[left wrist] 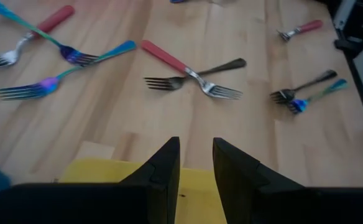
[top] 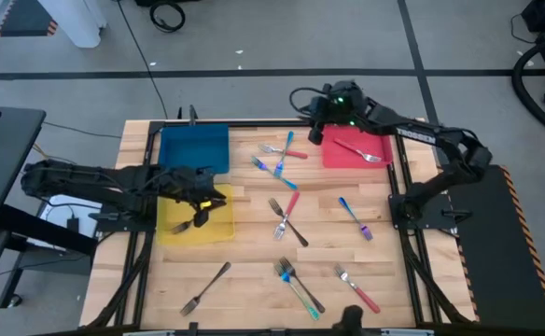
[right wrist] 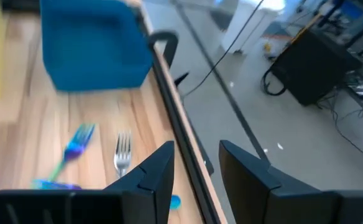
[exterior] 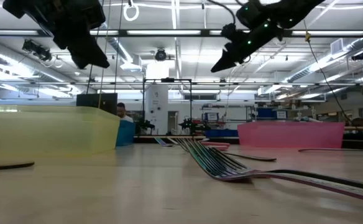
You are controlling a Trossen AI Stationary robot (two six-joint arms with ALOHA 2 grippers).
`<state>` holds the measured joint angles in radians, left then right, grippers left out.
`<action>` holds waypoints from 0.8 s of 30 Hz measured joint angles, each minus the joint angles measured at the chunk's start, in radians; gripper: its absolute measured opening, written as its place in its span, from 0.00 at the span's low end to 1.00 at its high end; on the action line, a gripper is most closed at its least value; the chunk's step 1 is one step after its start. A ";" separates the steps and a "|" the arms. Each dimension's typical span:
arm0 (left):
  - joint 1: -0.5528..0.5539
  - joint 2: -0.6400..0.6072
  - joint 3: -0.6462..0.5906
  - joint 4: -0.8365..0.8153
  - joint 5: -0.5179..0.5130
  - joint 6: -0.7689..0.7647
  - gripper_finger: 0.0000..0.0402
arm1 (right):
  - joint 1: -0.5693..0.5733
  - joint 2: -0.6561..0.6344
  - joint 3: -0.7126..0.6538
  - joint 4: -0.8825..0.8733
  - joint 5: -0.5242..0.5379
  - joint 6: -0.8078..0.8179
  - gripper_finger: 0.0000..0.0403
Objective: Sort silverware by color (type)
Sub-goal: Put the blue fork into the blue bin
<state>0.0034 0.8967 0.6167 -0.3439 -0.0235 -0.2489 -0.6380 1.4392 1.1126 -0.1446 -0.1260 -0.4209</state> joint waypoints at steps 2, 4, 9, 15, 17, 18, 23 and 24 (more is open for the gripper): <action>0.019 0.000 0.000 -0.003 0.000 0.001 0.24 | 0.000 0.046 0.038 -0.021 0.000 -0.046 0.34; 0.035 0.000 0.000 -0.009 0.000 0.001 0.24 | 0.000 0.093 0.072 -0.049 -0.006 -0.106 0.33; 0.066 0.000 0.000 -0.036 0.000 0.002 0.24 | 0.001 0.222 0.122 -0.105 -0.017 -0.252 0.33; 0.090 0.000 0.000 -0.045 0.000 0.002 0.24 | 0.025 0.334 0.178 -0.169 -0.041 -0.356 0.33; 0.090 0.000 0.000 -0.048 0.000 0.002 0.24 | 0.033 0.364 0.193 -0.184 -0.063 -0.360 0.33; 0.090 0.000 0.000 -0.050 0.000 0.002 0.24 | 0.039 0.378 0.202 -0.196 -0.074 -0.369 0.33; 0.090 0.000 0.000 -0.051 0.000 0.002 0.24 | 0.076 0.436 0.251 -0.280 -0.082 -0.471 0.33; 0.090 0.000 0.000 -0.051 0.000 0.002 0.24 | 0.083 0.448 0.261 -0.296 -0.082 -0.480 0.33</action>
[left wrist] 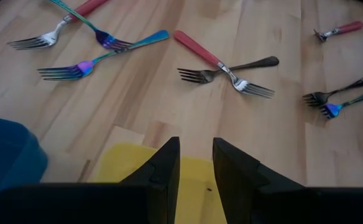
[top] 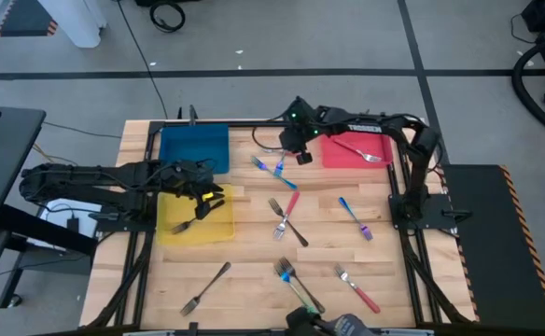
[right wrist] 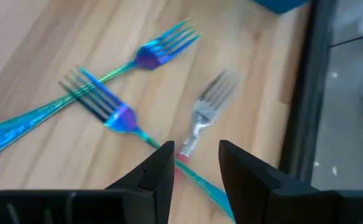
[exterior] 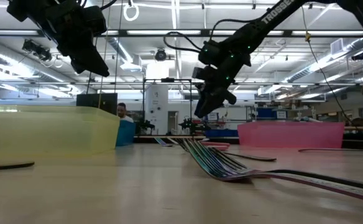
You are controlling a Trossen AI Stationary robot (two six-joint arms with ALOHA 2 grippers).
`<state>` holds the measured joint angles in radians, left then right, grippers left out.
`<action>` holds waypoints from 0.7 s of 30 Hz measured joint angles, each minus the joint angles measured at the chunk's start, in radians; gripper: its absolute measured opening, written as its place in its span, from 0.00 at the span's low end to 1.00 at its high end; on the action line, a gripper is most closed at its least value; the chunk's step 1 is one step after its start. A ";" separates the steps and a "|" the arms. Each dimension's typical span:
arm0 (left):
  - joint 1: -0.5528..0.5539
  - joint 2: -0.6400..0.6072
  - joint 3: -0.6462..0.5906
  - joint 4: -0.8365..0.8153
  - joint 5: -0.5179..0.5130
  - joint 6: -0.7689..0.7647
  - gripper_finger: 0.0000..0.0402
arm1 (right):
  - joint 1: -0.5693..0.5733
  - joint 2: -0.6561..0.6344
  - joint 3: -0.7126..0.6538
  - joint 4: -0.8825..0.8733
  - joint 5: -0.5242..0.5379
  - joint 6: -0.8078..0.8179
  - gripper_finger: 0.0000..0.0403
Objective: Sort silverware by color (type)
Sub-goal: Put the blue fork into the blue bin
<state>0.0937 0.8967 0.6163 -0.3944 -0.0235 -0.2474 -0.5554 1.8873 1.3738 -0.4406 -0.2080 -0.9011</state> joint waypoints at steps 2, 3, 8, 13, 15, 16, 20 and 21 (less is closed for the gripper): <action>0.000 0.000 0.000 0.000 0.000 0.000 0.24 | 0.012 0.026 0.025 -0.029 0.001 -0.025 0.33; 0.000 0.000 0.000 0.000 0.000 -0.001 0.24 | 0.018 0.038 0.038 -0.044 0.002 -0.045 0.33; 0.000 0.000 0.000 0.000 0.000 -0.003 0.24 | 0.037 0.099 0.089 -0.094 0.029 -0.131 0.33; 0.000 0.000 0.000 0.001 -0.001 -0.003 0.24 | 0.036 0.153 0.144 -0.161 0.068 -0.163 0.33; 0.000 0.000 0.000 0.001 -0.002 -0.003 0.24 | 0.037 0.171 0.159 -0.192 0.069 -0.174 0.33; 0.000 0.000 0.000 0.001 -0.002 -0.003 0.24 | 0.037 0.179 0.164 -0.205 0.069 -0.176 0.33; 0.000 0.000 0.000 0.005 -0.002 -0.003 0.24 | 0.038 0.191 0.171 -0.211 0.070 -0.186 0.33; 0.000 0.000 0.000 0.010 -0.003 -0.003 0.24 | 0.040 0.190 0.172 -0.209 0.068 -0.196 0.33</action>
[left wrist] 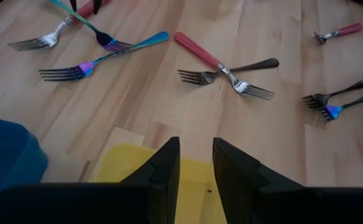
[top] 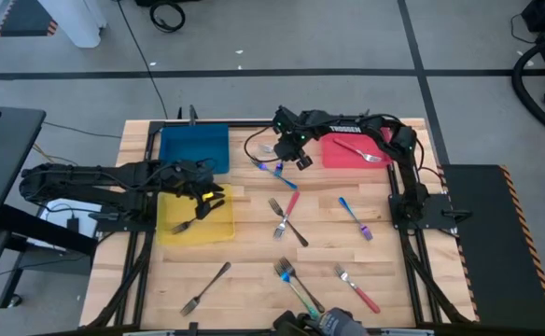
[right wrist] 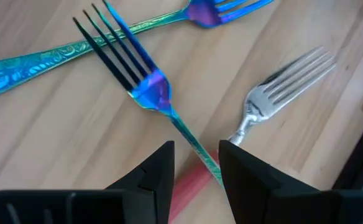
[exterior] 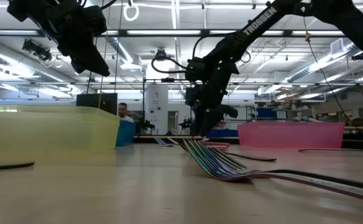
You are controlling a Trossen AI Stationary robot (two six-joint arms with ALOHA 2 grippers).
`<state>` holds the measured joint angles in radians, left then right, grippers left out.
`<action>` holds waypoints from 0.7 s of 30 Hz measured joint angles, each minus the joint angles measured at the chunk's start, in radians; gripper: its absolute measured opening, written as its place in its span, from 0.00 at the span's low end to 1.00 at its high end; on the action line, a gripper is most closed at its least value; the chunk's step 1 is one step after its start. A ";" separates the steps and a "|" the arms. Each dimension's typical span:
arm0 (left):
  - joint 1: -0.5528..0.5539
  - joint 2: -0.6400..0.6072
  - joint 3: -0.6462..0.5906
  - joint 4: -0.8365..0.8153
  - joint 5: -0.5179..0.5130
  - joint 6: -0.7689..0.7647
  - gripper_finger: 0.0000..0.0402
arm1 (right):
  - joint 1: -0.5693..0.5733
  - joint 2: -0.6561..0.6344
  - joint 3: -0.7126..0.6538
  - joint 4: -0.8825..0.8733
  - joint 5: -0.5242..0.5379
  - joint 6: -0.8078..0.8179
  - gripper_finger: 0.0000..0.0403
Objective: Sort silverware by color (type)
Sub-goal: Put the blue fork into the blue bin
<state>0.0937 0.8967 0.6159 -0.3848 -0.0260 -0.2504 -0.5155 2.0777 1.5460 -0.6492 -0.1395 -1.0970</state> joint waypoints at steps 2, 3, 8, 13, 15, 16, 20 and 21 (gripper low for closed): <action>0.000 0.000 0.000 0.011 0.000 0.000 0.24 | 0.003 0.000 0.000 0.006 -0.004 -0.005 0.33; 0.000 0.000 0.000 0.017 0.000 0.000 0.24 | 0.005 0.000 0.000 0.009 -0.009 -0.006 0.33; 0.000 0.000 0.000 0.020 0.000 0.000 0.24 | 0.006 0.014 0.000 0.005 -0.038 -0.012 0.33; 0.000 0.000 0.000 0.021 0.000 0.000 0.24 | 0.005 0.033 0.000 -0.002 -0.030 -0.030 0.33; 0.000 0.000 0.000 0.021 0.000 0.000 0.24 | 0.006 0.033 -0.001 0.006 -0.032 -0.046 0.33; 0.000 0.000 0.000 0.022 0.000 0.000 0.24 | 0.006 0.032 -0.001 0.017 -0.039 -0.055 0.33; 0.000 0.000 0.000 0.024 0.000 0.000 0.24 | 0.005 0.032 -0.001 0.036 -0.046 -0.065 0.33; 0.000 0.000 0.000 0.024 0.000 0.000 0.24 | 0.004 0.032 -0.001 0.035 -0.053 -0.071 0.33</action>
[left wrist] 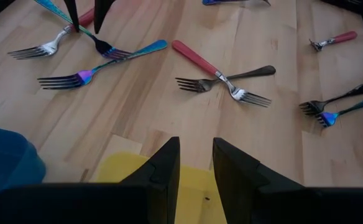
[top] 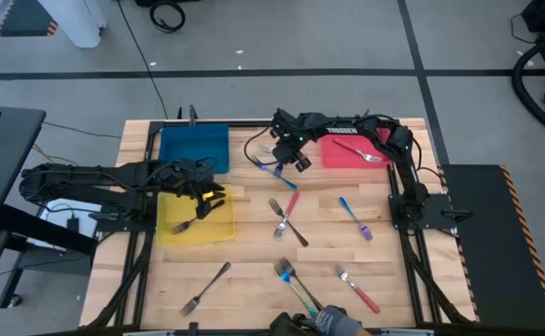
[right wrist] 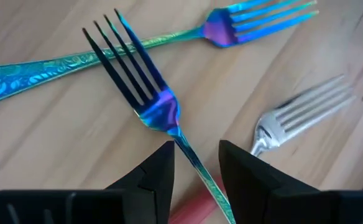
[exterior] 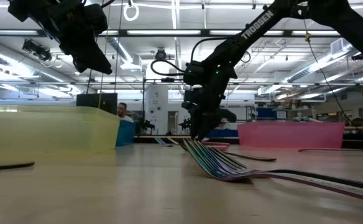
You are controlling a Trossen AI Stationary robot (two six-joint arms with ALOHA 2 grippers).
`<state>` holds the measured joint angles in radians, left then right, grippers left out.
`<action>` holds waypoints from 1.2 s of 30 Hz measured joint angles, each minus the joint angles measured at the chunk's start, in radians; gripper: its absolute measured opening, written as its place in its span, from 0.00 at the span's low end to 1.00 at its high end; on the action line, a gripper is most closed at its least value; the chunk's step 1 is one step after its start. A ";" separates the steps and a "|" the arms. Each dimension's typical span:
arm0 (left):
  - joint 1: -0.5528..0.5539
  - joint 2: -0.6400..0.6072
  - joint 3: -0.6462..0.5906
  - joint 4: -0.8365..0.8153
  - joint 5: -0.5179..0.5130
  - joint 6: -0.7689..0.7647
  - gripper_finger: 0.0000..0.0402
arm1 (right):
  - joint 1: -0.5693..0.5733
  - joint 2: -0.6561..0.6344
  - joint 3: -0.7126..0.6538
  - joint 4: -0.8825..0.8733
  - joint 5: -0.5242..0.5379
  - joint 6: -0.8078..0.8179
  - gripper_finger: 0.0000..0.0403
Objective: Sort silverware by color (type)
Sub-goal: Put the blue fork into the blue bin
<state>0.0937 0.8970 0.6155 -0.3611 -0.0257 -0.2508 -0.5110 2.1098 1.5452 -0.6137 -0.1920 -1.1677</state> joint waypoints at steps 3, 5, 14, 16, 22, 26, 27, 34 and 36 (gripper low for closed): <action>0.000 0.000 0.000 0.000 0.000 0.000 0.24 | -0.003 0.000 0.000 0.000 -0.036 -0.003 0.33; 0.000 0.000 0.000 0.000 0.000 0.000 0.24 | -0.007 0.000 0.000 -0.004 -0.051 -0.003 0.33; 0.000 0.000 0.000 0.007 0.000 -0.018 0.24 | -0.015 0.036 0.001 0.000 -0.001 -0.003 0.33; 0.000 0.000 0.000 0.007 0.000 -0.018 0.24 | -0.015 0.035 0.001 0.006 0.000 -0.003 0.33; 0.001 0.000 0.000 0.010 0.000 -0.017 0.24 | -0.015 0.035 0.000 0.007 0.000 0.005 0.26; 0.002 0.000 0.000 0.011 0.000 -0.017 0.24 | -0.014 0.037 0.000 0.015 0.017 0.012 0.12; 0.002 0.000 0.000 0.012 0.000 -0.016 0.24 | -0.014 0.037 0.000 0.018 0.019 0.019 0.08; 0.002 0.000 0.000 0.012 0.000 -0.015 0.24 | -0.015 0.037 0.000 0.059 0.072 0.084 0.08; 0.002 0.000 0.000 0.012 -0.010 -0.015 0.24 | -0.013 0.037 0.005 0.057 0.086 0.109 0.06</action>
<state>0.0952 0.8970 0.6155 -0.3492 -0.0359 -0.2657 -0.5238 2.1470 1.5497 -0.5572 -0.1059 -1.0585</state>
